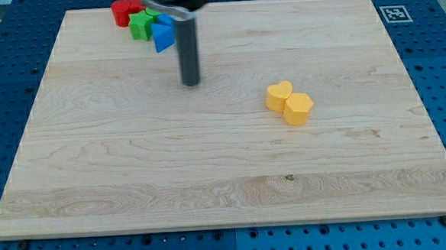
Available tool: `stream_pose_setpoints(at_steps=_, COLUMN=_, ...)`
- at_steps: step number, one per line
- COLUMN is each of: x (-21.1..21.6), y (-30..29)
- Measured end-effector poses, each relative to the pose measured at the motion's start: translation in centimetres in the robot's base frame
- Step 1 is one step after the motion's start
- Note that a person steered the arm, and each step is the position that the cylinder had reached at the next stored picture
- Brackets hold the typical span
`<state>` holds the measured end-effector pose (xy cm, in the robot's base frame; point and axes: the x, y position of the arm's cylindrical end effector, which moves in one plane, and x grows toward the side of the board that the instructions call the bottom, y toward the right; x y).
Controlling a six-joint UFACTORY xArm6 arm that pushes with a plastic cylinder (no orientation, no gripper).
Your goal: Separate the red star from the red circle
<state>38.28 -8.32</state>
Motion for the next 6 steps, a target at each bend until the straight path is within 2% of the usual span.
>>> stream_pose_setpoints(at_steps=1, x=-3.1, y=-7.6)
stream_pose_setpoints(at_steps=3, x=-13.4, y=-14.7)
stream_pose_setpoints(at_steps=5, x=-19.1, y=-13.7)
stream_pose_setpoints(at_steps=6, x=-19.1, y=-12.9)
